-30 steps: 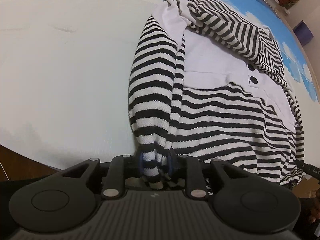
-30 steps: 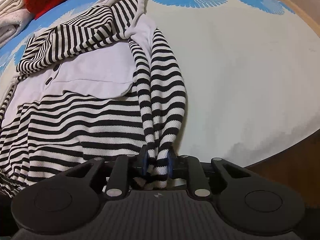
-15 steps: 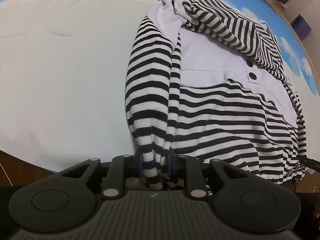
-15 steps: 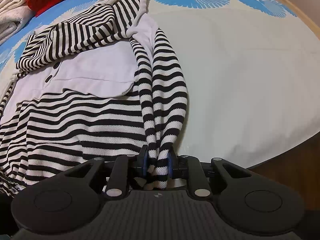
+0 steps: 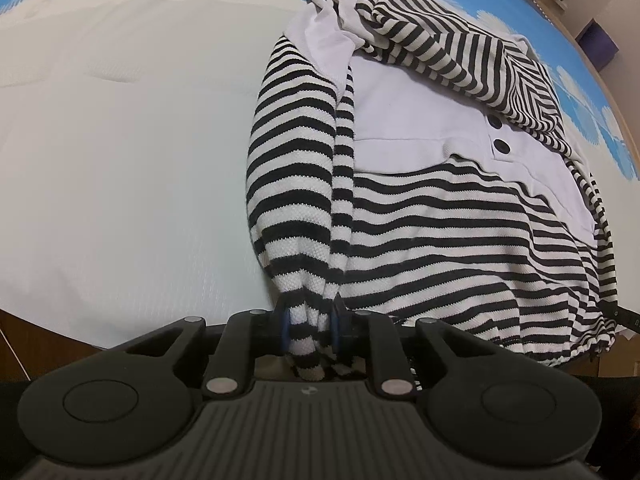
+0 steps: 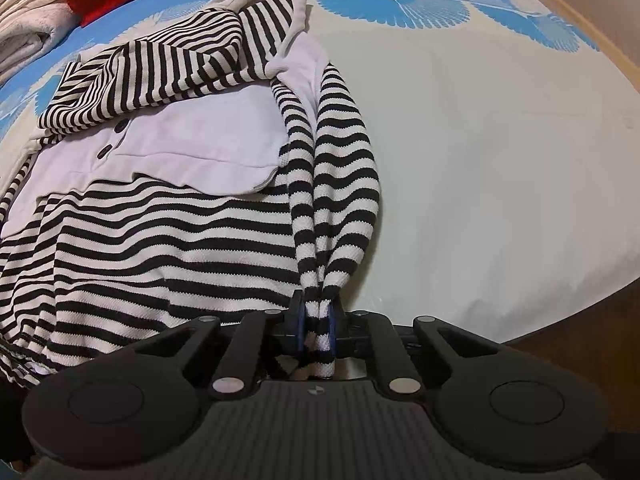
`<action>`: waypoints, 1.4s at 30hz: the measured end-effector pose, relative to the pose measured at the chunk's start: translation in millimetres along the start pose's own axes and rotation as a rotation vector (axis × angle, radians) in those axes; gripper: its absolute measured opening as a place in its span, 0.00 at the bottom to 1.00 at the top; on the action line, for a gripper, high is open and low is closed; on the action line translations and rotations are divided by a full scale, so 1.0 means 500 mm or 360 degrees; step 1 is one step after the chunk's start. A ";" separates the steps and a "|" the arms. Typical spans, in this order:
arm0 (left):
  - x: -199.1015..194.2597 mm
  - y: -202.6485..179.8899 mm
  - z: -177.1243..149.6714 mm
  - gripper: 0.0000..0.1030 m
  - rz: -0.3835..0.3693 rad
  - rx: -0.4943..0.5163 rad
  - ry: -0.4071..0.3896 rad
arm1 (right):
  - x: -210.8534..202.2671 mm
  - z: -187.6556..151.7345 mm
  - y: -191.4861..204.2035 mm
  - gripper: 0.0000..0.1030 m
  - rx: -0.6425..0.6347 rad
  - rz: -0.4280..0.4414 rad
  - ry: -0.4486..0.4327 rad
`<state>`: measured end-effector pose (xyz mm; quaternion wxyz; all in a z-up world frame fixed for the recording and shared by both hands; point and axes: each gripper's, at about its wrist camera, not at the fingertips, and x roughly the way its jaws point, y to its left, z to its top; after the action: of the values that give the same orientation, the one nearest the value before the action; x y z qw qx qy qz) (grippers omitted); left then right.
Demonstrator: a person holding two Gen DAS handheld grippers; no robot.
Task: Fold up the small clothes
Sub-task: 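Grasp the striped sleeve cuffs together with both grippers, then lift the striped hem with both grippers and fold it toward the hood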
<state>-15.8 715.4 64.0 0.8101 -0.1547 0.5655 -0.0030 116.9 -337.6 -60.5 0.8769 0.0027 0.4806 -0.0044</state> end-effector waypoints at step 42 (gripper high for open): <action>-0.085 -0.005 0.016 0.06 -0.0128 0.0030 -0.0205 | -0.084 0.038 -0.022 0.07 0.0125 0.0154 -0.0229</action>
<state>-23.5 722.7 106.0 0.8455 -0.1696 0.5054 -0.0310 110.0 -348.5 -15.0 0.9076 0.0600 0.4151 0.0188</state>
